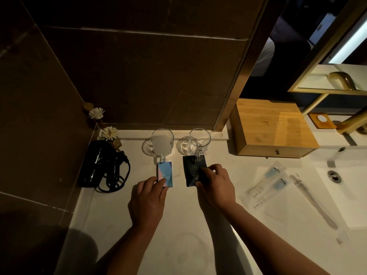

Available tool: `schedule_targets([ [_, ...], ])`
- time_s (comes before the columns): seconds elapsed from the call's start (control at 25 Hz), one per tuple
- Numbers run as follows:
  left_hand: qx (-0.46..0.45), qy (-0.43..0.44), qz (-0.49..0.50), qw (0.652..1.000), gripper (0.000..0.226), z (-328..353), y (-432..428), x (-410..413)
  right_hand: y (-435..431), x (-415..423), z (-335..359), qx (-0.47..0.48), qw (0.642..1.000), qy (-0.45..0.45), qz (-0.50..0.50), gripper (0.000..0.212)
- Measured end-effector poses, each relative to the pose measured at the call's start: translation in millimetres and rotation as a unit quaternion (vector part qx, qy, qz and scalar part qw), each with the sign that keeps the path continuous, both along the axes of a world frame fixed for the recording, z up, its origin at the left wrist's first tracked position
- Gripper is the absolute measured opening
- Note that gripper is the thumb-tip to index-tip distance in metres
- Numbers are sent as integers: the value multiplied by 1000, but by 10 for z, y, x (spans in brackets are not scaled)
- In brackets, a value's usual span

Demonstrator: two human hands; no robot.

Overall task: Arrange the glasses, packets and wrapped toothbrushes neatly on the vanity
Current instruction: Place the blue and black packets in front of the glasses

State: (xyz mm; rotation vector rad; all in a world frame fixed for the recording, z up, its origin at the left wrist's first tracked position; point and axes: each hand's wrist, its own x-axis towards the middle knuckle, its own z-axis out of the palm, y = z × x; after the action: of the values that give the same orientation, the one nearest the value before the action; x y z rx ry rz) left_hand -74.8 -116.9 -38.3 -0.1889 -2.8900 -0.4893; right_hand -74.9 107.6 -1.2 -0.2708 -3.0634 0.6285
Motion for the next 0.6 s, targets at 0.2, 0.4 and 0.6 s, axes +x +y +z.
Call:
schedule_targets([
  [0.2, 3, -4, 2, 1000, 29, -14, -3, 3, -2, -7, 4, 0, 1000, 3, 0, 54],
  [0.4, 2, -3, 4, 1000, 30, -19, -4, 12, 2, 14, -13, 5, 1000, 6, 3, 55],
  [0.6, 12, -7, 0, 1000, 33, -21, -9, 13, -6, 15, 1, -3, 1000, 3, 0, 56],
])
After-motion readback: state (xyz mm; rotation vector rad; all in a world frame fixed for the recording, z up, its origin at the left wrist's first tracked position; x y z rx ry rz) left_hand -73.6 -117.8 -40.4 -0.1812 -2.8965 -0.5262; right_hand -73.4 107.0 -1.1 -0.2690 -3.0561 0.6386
